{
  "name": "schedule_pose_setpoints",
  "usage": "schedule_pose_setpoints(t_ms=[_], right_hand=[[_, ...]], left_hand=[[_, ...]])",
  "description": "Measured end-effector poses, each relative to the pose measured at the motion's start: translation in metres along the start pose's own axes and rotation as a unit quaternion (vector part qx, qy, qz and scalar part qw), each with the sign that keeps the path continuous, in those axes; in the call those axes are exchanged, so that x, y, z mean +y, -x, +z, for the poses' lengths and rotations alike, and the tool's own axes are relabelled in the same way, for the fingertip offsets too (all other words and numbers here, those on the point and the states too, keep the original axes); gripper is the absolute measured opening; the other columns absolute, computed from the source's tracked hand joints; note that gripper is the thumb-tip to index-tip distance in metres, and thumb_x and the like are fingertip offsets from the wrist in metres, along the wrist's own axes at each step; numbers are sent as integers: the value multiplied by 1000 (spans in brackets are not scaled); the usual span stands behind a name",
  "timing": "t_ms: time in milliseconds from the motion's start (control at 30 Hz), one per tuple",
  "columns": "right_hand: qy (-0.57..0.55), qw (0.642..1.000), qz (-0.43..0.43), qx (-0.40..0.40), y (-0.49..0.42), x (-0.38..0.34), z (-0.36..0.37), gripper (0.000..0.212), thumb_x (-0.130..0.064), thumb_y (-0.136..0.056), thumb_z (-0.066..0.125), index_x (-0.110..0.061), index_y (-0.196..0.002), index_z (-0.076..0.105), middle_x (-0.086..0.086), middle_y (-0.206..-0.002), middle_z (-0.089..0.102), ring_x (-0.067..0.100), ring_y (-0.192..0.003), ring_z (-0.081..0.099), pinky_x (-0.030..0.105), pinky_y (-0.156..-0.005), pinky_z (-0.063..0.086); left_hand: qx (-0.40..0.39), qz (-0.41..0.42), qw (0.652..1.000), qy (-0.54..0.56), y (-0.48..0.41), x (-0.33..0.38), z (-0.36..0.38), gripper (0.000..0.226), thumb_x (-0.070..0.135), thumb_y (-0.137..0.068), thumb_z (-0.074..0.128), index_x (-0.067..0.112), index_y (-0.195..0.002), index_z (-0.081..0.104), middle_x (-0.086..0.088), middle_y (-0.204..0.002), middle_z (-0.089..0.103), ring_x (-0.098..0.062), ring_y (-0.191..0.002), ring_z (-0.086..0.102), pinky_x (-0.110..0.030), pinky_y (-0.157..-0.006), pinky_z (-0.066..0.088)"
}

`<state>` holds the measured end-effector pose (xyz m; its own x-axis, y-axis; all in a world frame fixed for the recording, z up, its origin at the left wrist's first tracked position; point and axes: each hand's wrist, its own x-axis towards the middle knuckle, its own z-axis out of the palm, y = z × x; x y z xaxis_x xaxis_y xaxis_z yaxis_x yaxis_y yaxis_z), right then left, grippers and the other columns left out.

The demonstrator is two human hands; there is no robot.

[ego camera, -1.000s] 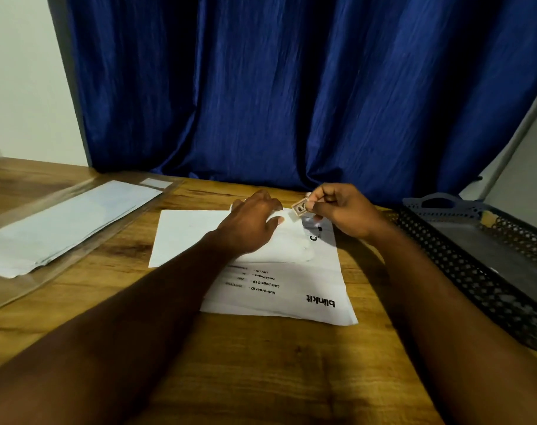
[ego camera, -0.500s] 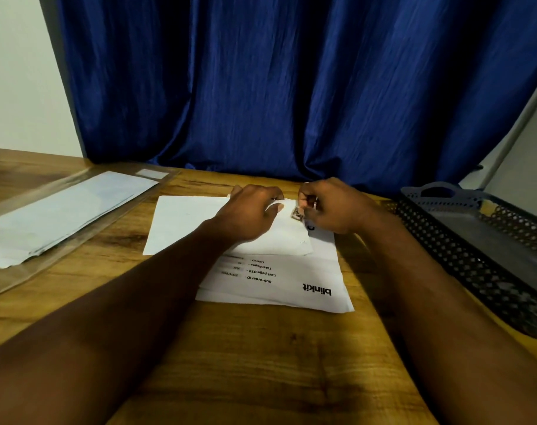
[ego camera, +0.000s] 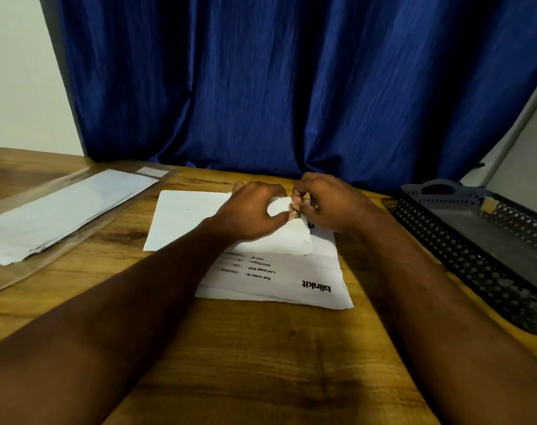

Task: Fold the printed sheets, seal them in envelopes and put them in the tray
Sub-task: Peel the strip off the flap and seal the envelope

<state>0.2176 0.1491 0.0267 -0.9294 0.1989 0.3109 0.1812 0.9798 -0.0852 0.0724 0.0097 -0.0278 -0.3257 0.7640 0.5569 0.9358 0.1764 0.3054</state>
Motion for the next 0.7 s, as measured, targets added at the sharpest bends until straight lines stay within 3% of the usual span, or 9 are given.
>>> schedule_pose_setpoints(t_ms=[200,367,533,700], right_hand=[[11,1000,-1,9,-1,1,1,5,-21,-99,67,-25,-102,68,-6,-106,59,16,-93,55,29,-68,38],[20,1000,8,17,-3,2,3,3,-22,-99,66,-24,-99,67,-5,-102,60,16,-89,54,27,-65,36],[26,999,9,35,-3,1,4,3,-23,-98,66,-23,-96,67,-4,-98,62,17,-86,56,32,-66,44],[10,997,26,67,-5,0,12,3,-24,-96,73,-24,-94,70,-4,-97,66,10,-73,51,28,-62,40]], left_hand=[[10,-2,1000,-7,0,0,0,44,55,-96,65,24,-126,68,5,-121,73,-19,-115,61,-39,-99,34],[14,-2,1000,-8,0,0,1,46,57,-95,66,24,-126,68,4,-123,72,-19,-117,61,-40,-102,35],[20,-4,1000,-13,0,-1,2,42,57,-94,66,24,-121,68,5,-117,73,-19,-111,62,-40,-99,36],[23,-11,1000,-17,-1,-3,2,40,56,-94,67,23,-117,69,6,-113,73,-19,-108,62,-42,-100,38]])
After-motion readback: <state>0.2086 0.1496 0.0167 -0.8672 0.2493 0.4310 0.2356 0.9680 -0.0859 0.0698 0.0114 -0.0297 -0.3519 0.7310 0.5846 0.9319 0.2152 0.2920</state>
